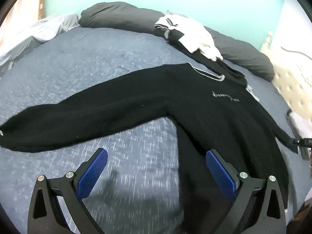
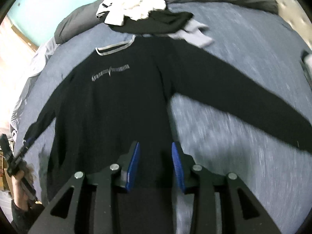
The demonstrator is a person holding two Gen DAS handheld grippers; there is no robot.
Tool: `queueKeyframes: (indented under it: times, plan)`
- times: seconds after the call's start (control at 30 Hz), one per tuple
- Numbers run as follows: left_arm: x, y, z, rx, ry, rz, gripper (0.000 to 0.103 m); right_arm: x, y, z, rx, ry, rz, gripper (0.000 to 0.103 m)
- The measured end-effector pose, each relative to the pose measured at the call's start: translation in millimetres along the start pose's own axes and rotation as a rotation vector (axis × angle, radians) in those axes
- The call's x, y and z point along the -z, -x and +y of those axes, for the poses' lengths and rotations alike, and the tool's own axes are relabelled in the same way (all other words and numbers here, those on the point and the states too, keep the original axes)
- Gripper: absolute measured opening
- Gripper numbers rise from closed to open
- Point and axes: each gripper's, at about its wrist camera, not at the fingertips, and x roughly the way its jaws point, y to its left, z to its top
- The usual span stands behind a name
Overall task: Fold clothes
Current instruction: 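Move the right tool to the white-edged hem and grasp it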
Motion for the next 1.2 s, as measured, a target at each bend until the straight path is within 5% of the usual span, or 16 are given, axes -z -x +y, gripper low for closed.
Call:
queueKeyframes:
  times: [0.47,1.2]
  plan:
    - [43,80,-46,-0.005,-0.215,0.058,0.103,88,51,4,-0.058,-0.009,-0.035,0.043]
    - [92,98,-68,0.074,-0.261,0.126,0.103,142,71,5,-0.054,0.023,-0.025,0.044]
